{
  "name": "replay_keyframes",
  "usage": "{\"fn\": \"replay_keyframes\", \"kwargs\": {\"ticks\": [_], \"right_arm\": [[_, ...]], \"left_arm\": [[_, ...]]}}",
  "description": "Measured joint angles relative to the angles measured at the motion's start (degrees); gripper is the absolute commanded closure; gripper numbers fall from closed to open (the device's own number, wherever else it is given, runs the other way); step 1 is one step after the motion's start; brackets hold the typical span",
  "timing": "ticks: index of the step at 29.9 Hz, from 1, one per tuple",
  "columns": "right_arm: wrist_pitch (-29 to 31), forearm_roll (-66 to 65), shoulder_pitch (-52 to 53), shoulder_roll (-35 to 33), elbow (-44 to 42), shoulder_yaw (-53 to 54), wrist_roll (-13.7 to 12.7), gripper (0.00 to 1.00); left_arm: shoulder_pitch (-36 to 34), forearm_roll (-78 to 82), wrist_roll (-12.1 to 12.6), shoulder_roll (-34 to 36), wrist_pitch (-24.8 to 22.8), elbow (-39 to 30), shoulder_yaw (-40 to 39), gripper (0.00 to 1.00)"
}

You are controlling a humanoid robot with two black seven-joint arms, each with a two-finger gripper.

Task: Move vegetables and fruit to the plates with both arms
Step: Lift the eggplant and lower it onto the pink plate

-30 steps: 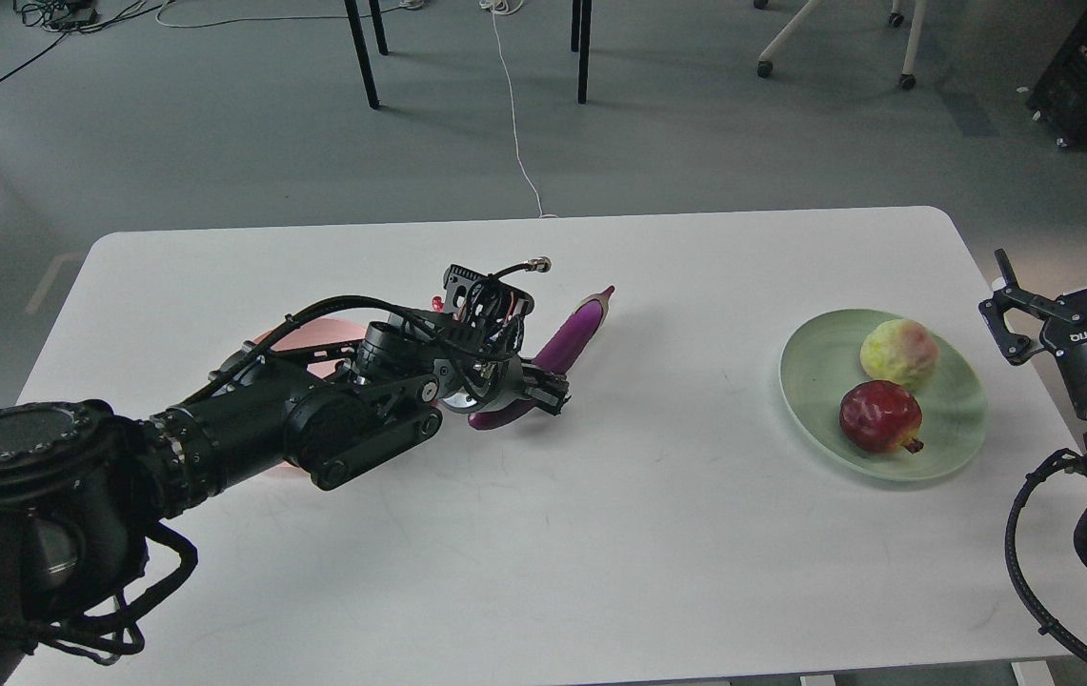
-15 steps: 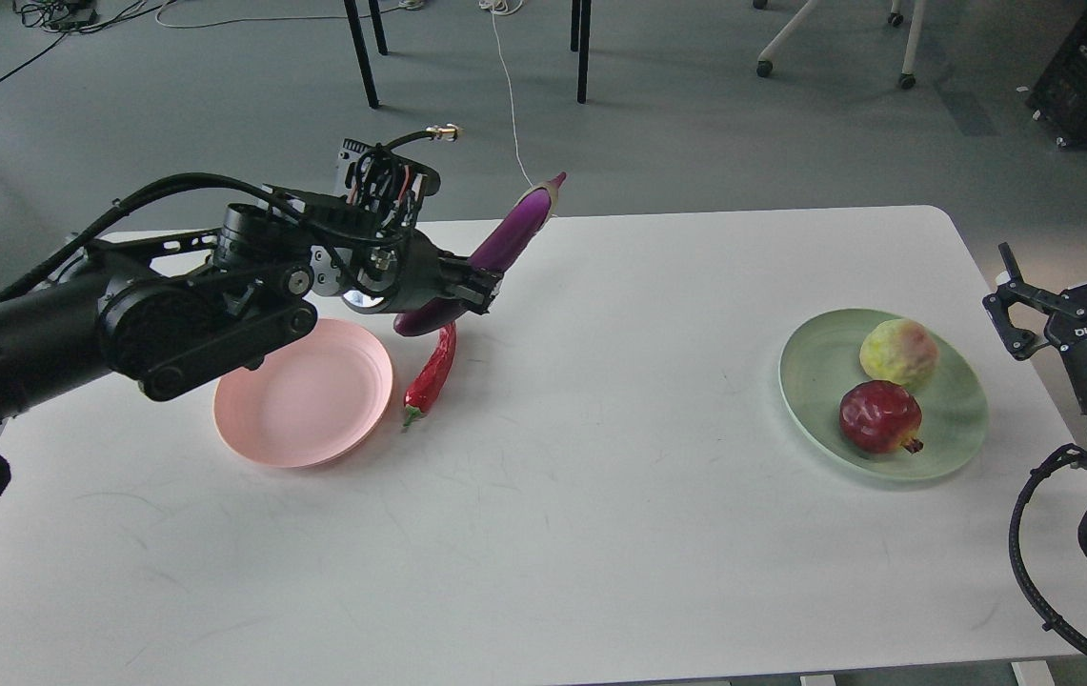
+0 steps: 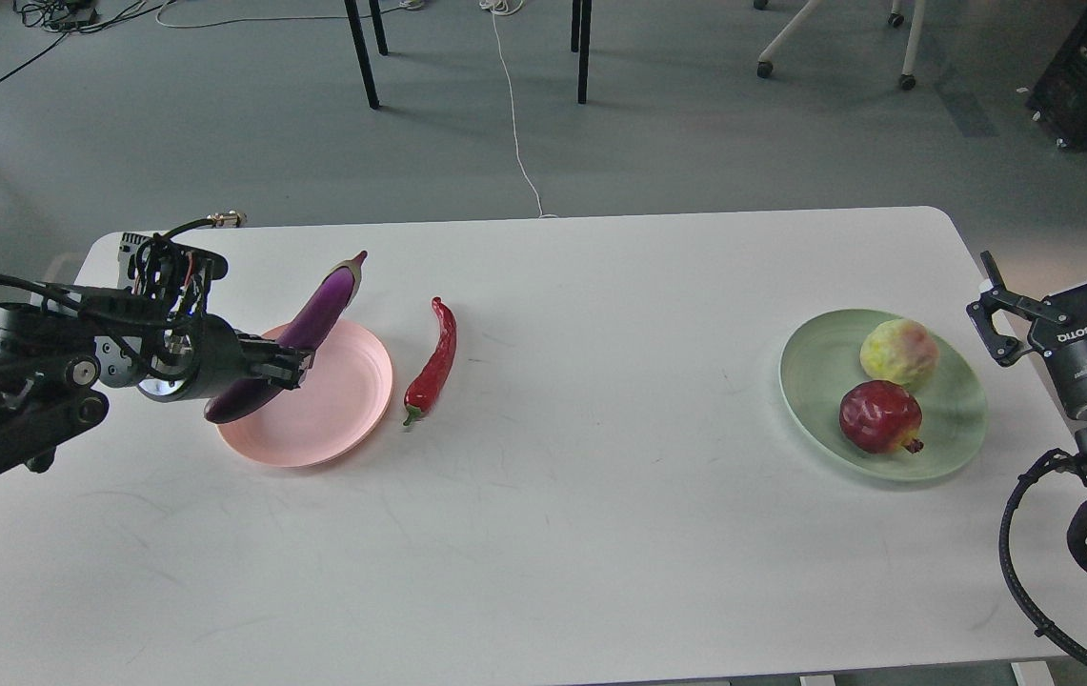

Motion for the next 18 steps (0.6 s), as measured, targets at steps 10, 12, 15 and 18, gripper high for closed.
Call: {"fn": "replay_keyframes", "kwargs": {"ticks": [10, 12, 15, 18], "right_arm": [[0.0, -0.01, -0.01, -0.35, -0.4, -0.22, -0.12, 0.01], [0.0, -0.01, -0.01, -0.34, -0.39, -0.23, -0.16, 0.01], [0.0, -0.06, 0.0, -0.28, -0.38, -0.23, -0.17, 0.01], [0.0, -0.06, 0.0, -0.21, -0.35, -0.28, -0.16, 0.01]], "left_arm": [[1.81, -0.02, 0.09, -0.26, 1.08, 0.64, -0.37, 0.17], [1.69, -0.03, 0.09, -0.25, 0.92, 0.64, -0.54, 0.16], [1.49, -0.1, 0.09, -0.06, 0.75, 0.63, -0.64, 0.16], [1.32, -0.09, 0.05, -0.03, 0.71, 0.63, -0.68, 0.16]]}}
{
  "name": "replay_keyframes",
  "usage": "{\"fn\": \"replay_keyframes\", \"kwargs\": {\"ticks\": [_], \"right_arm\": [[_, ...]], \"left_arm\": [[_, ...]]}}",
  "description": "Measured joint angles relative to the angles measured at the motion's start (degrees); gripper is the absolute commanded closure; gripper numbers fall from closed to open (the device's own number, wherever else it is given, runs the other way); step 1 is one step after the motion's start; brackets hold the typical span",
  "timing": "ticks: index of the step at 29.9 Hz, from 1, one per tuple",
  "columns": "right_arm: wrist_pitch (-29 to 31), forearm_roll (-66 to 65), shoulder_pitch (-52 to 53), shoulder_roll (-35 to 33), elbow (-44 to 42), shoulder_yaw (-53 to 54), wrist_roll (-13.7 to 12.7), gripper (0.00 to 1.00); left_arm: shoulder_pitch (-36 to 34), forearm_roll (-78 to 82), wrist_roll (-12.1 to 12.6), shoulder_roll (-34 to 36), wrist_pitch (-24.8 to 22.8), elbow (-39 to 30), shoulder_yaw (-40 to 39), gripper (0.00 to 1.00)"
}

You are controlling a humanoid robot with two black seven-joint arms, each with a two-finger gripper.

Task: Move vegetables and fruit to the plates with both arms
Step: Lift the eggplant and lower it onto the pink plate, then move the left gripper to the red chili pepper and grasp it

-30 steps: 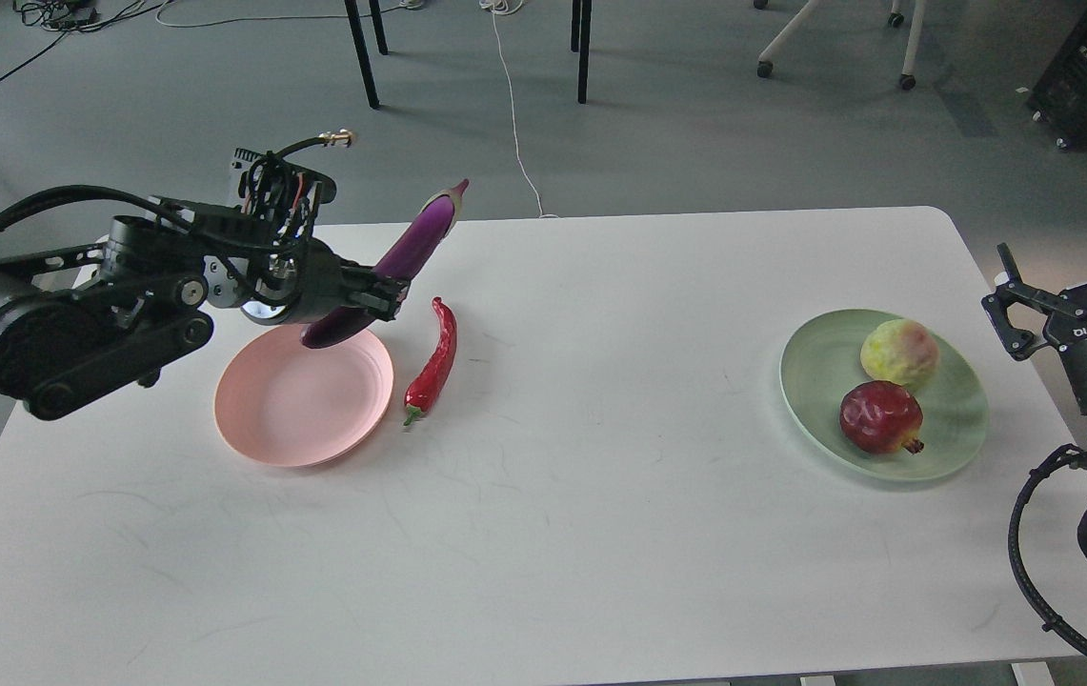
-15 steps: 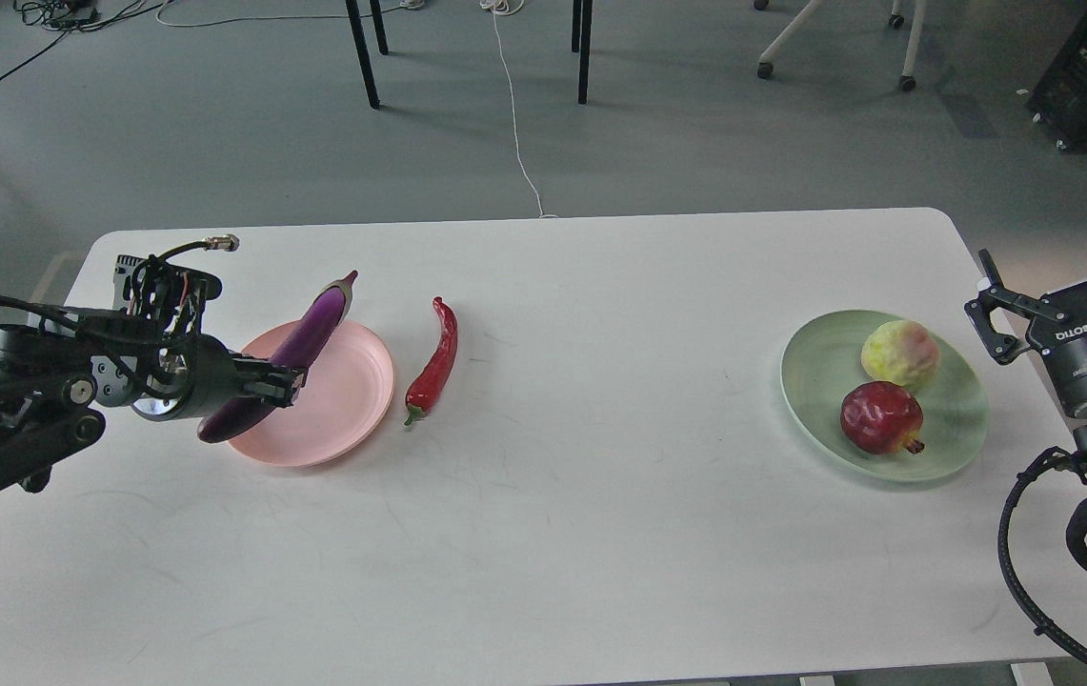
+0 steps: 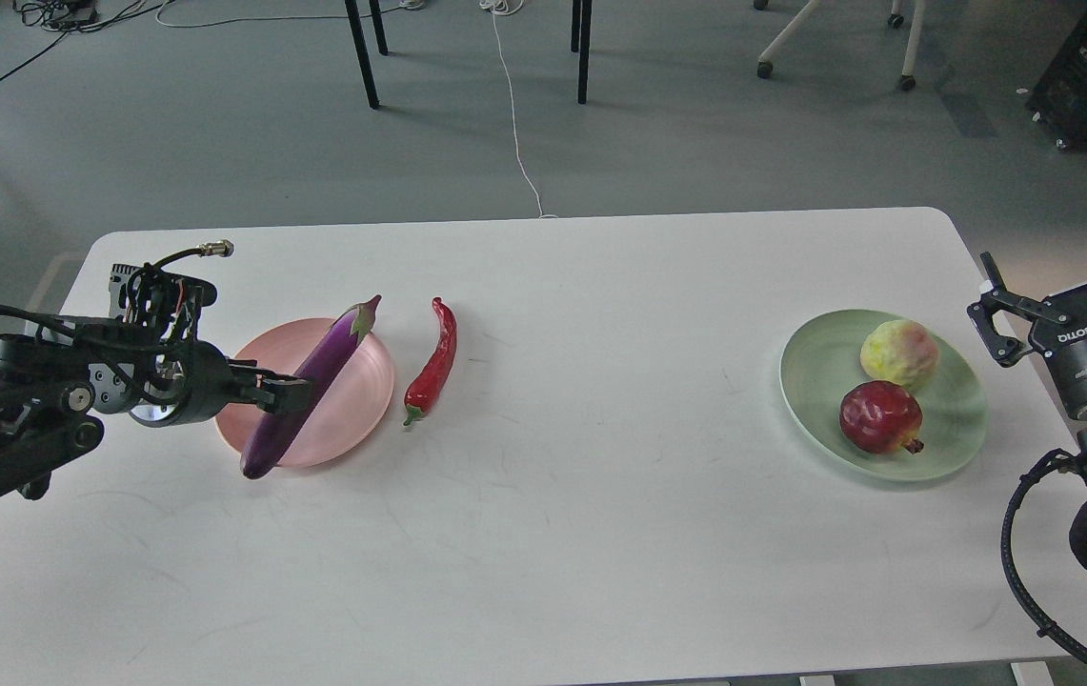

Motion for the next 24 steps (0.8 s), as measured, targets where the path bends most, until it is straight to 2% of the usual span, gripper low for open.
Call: {"fn": "replay_keyframes", "kwargs": {"ticks": [6, 11, 14, 19, 24], "right_arm": [[0.0, -0.02, 0.0, 0.02, -0.07, -0.03, 0.04, 0.01], [0.0, -0.02, -0.02, 0.02, -0.09, -0.03, 0.04, 0.01], [0.0, -0.02, -0.01, 0.01, -0.09, -0.01, 0.04, 0.01], [0.0, -0.01, 0.05, -0.24, -0.09, 0.16, 0.01, 0.01], [0.0, 0.0, 0.04, -0.81, -0.27, 0.22, 0.03, 0.01]], "left_arm": [[-5.16, 0.03, 0.43, -1.51, 0.05, 0.04, -1.0, 0.17], [-10.27, 0.78, 0.83, -7.61, 0.13, 1.0, -0.79, 0.2], [-10.85, 1.15, 1.18, -13.1, 0.22, 2.77, -0.41, 0.22], [-10.26, 3.79, 1.46, -22.26, 0.4, 9.67, -0.06, 0.25], [-9.19, 5.54, 1.41, -26.23, 0.45, 14.66, 0.95, 0.31]]}}
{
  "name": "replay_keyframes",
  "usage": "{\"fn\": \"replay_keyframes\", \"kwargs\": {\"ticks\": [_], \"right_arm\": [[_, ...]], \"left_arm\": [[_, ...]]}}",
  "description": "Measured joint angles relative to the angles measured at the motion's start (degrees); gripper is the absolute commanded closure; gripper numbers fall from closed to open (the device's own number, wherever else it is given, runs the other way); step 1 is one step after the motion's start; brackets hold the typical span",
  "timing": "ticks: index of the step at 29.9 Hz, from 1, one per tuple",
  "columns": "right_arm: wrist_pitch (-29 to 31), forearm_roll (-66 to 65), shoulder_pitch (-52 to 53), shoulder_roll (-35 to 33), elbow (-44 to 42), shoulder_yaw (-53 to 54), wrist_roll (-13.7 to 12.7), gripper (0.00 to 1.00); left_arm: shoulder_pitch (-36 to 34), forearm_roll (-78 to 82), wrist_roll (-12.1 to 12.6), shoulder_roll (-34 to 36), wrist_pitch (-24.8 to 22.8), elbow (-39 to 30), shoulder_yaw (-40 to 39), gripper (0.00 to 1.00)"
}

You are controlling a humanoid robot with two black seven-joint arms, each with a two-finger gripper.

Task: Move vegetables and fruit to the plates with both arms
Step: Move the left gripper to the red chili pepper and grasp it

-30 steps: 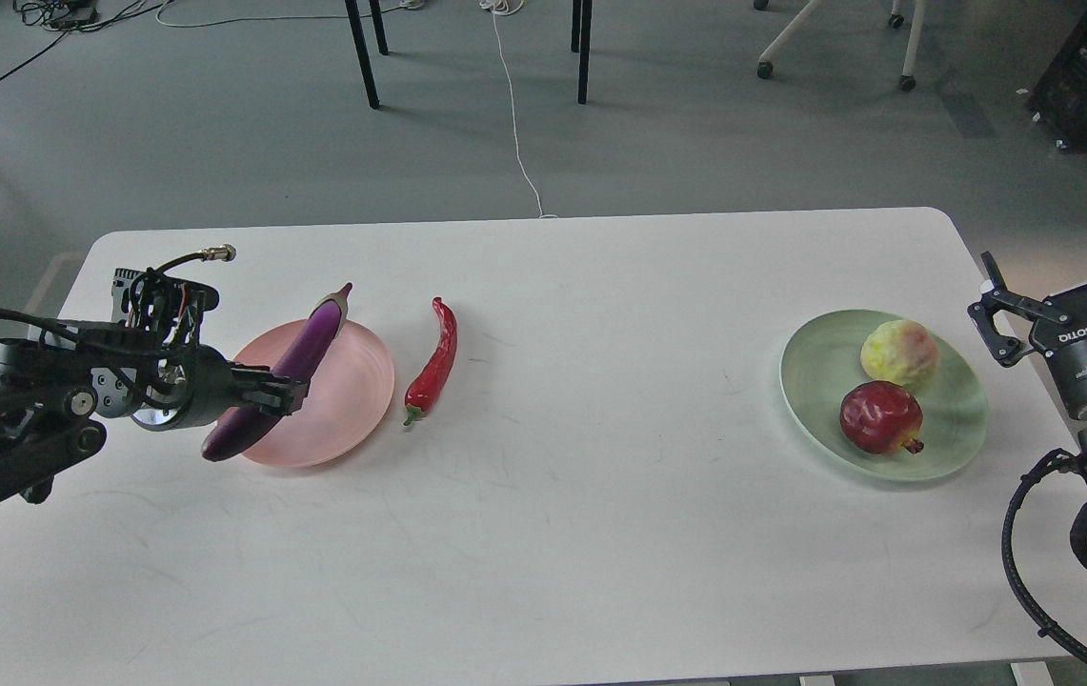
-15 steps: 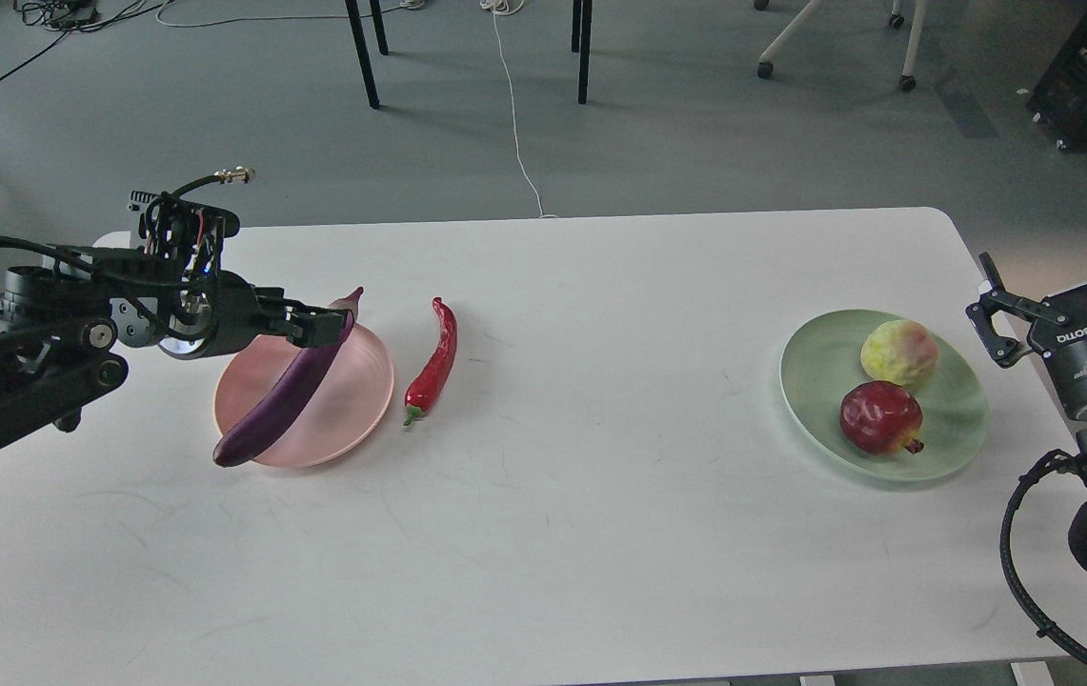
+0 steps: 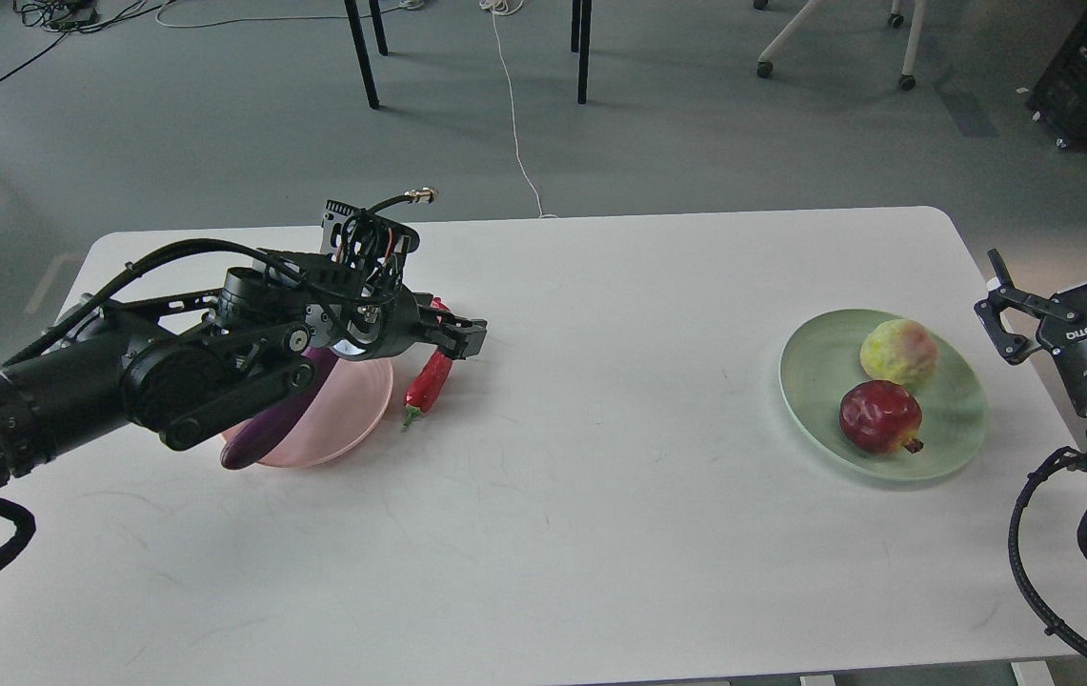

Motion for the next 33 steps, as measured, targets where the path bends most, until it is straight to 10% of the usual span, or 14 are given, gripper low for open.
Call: {"fn": "replay_keyframes", "kwargs": {"ticks": [28, 33], "right_arm": [[0.0, -0.01, -0.08, 0.2, 0.07, 0.35, 0.08, 0.01], [0.0, 0.06, -0.07, 0.42, 0.0, 0.71, 0.21, 0.01]], "left_arm": [[2.89, 1.35, -0.22, -3.64, 0.28, 4.81, 2.93, 0.43], [3.35, 1.37, -0.41, -3.62, 0.25, 4.87, 2.96, 0.57]]}}
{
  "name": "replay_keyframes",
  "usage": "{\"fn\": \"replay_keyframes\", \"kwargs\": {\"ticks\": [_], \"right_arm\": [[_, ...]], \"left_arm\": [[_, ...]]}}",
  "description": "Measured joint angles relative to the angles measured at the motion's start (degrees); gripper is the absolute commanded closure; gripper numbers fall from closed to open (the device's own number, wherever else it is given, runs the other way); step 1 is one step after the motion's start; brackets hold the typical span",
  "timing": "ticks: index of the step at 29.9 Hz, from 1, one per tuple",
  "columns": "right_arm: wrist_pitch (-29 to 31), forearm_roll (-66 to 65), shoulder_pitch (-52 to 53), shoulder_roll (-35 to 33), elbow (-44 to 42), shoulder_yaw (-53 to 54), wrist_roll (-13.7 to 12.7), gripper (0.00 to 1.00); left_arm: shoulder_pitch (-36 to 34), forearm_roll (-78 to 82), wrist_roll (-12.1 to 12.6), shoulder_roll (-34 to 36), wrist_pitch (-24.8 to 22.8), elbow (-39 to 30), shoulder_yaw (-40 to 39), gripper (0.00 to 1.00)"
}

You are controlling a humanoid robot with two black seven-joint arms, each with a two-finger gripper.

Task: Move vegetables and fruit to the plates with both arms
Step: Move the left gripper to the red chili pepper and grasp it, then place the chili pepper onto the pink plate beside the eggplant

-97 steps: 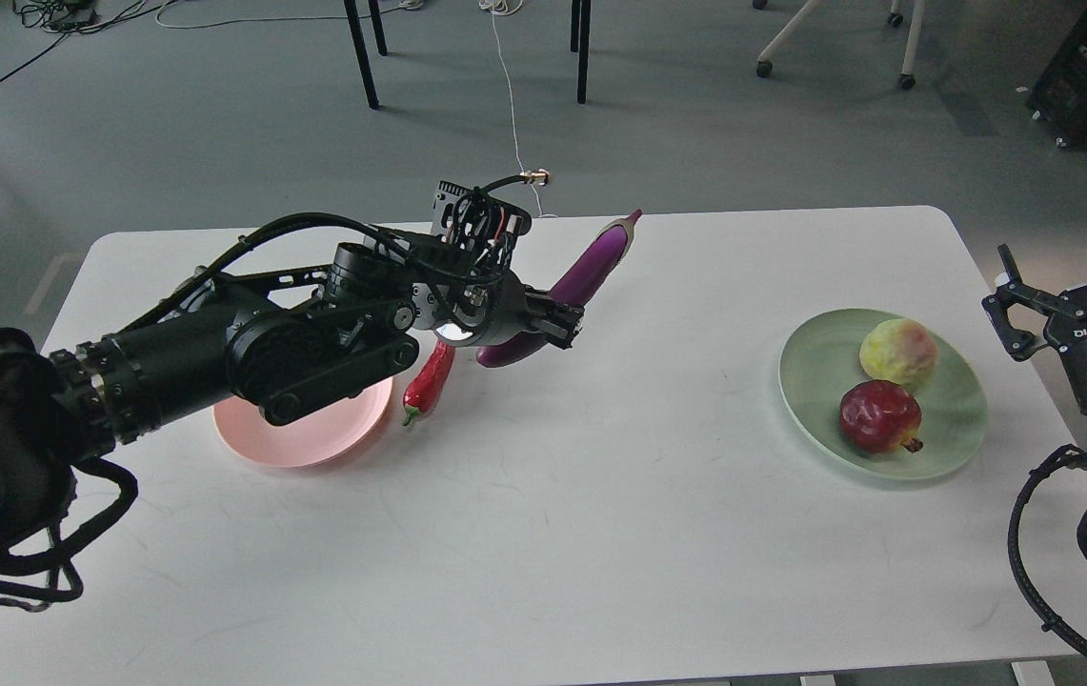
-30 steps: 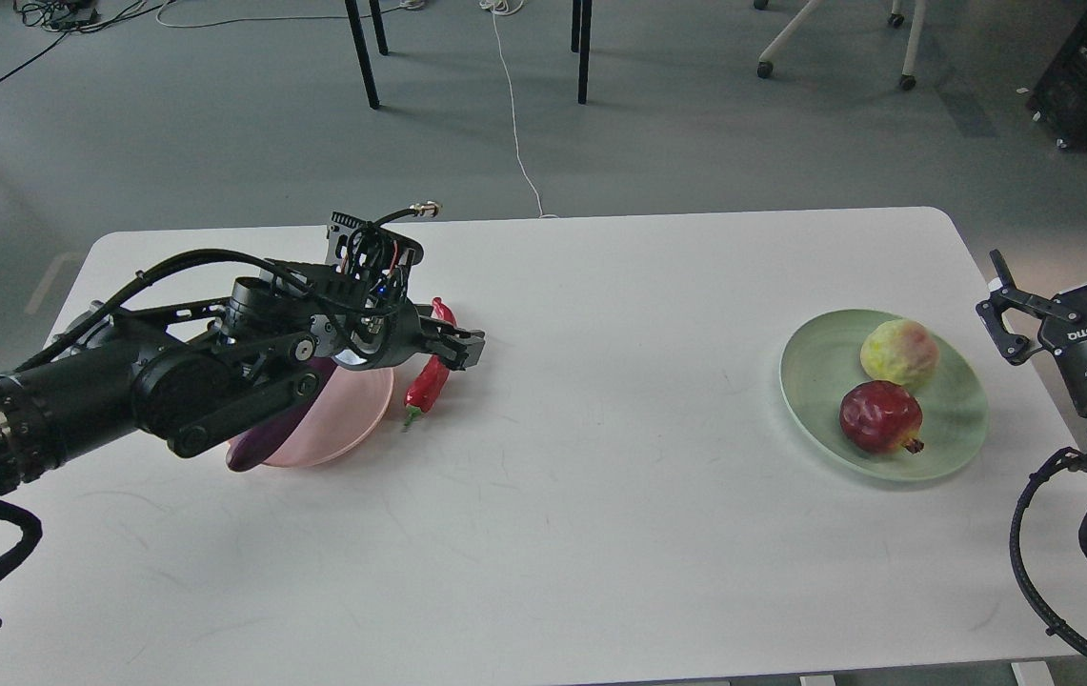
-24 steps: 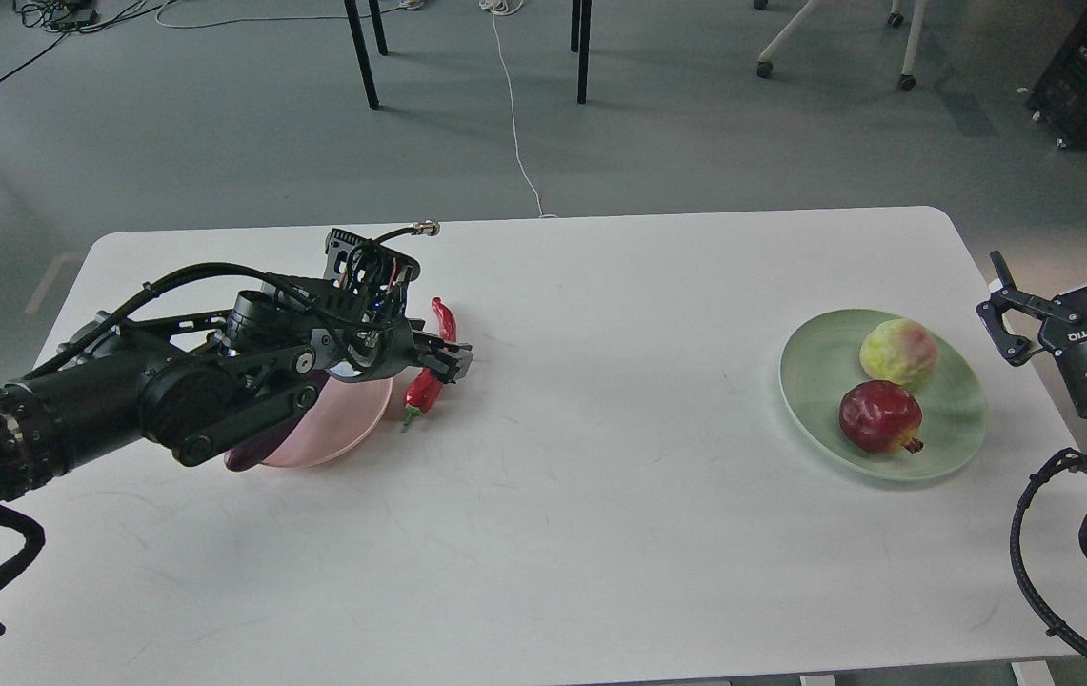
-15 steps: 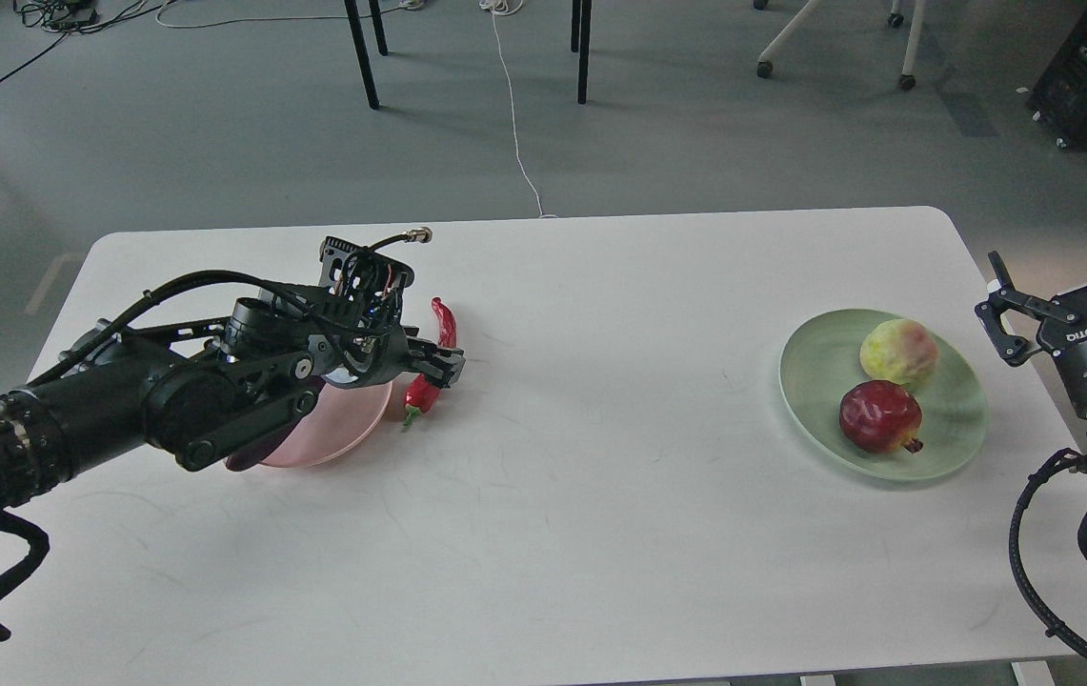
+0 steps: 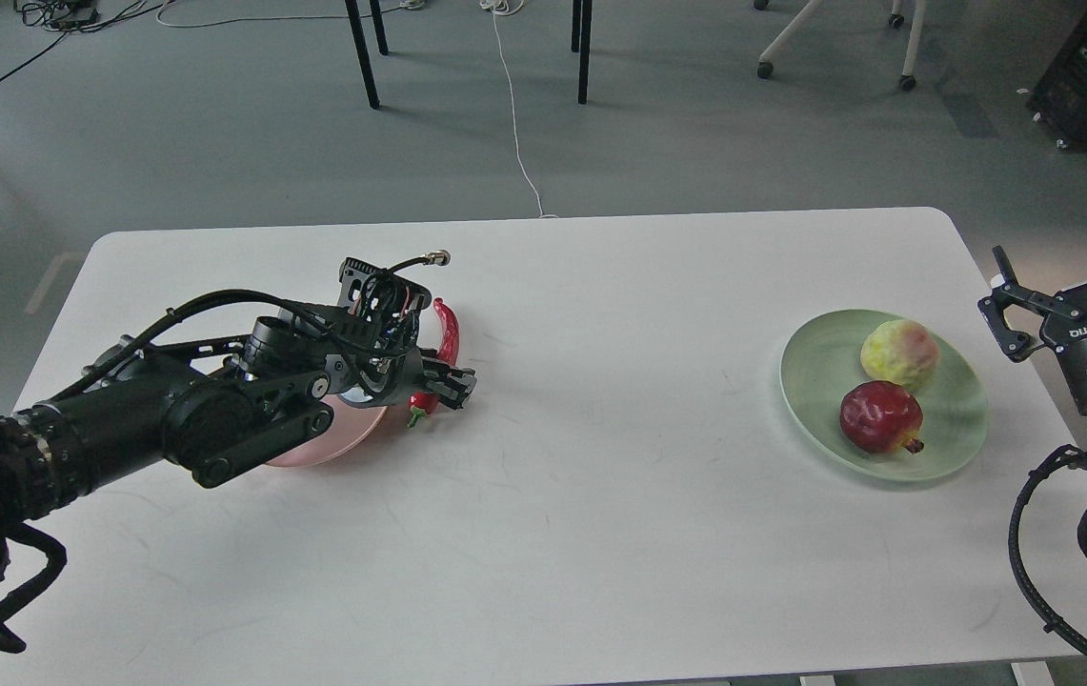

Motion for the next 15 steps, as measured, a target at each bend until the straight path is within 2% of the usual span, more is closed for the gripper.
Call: {"fn": "replay_keyframes", "kwargs": {"ticks": [4, 9, 11, 15], "right_arm": [[0.0, 0.0, 0.0, 0.13, 0.0, 0.01, 0.01, 0.01], [0.0, 0.0, 0.01, 0.17, 0.0, -0.1, 0.01, 0.01], [0.0, -0.01, 0.01, 0.16, -0.03, -0.29, 0.01, 0.01], [0.0, -0.06, 0.02, -0.07, -0.07, -0.62, -0.04, 0.01]], "left_arm": [[0.02, 0.0, -0.08, 0.0, 0.0, 0.0, 0.0, 0.66], [0.03, 0.0, -0.11, -0.17, 0.0, -0.03, -0.11, 0.86], [0.03, 0.01, 0.13, -0.54, 0.07, -0.08, -0.16, 0.88], [-0.34, 0.01, 0.29, -1.16, 0.5, -1.16, -0.56, 0.88]]}}
